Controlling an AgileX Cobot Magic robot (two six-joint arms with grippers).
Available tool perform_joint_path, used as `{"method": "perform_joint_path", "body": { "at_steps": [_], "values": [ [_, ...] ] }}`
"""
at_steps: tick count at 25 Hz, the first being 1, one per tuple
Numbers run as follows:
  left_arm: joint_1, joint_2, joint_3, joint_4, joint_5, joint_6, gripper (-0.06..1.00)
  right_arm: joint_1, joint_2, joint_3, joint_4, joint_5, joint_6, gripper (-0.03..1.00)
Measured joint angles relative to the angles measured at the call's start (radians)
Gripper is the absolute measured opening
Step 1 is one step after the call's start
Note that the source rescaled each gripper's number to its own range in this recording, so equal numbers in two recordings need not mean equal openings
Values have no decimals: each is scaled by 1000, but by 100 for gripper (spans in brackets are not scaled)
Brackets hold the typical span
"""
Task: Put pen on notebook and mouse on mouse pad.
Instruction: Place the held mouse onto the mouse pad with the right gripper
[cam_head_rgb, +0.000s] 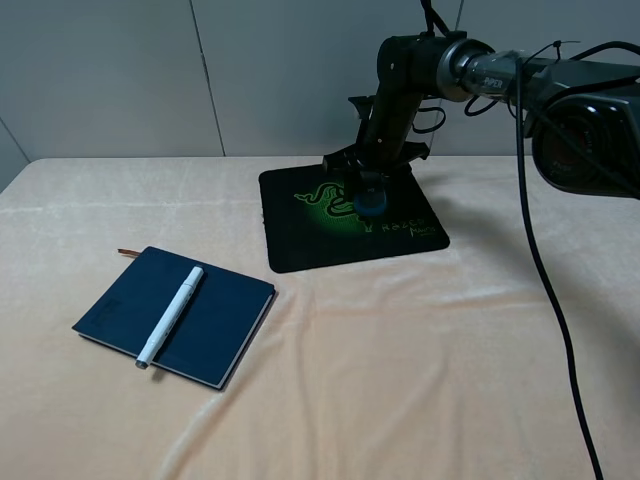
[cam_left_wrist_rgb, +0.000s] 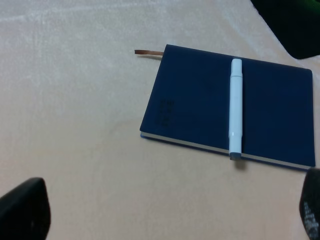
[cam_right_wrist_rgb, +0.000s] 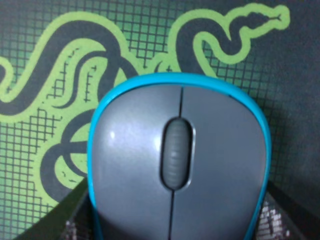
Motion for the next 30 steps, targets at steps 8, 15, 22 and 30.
{"method": "perform_joint_path", "body": {
  "at_steps": [8,15,22,30],
  "values": [
    [0,0,0,0,0,0,100,0,0,0,0,1,0,2],
    [0,0,0,0,0,0,100,0,0,0,0,2,-6,2],
    [0,0,0,0,0,0,100,0,0,0,13,2,5,92],
    [0,0,0,0,0,0,100,0,-3,0,14,22,8,100]
  ]
}}
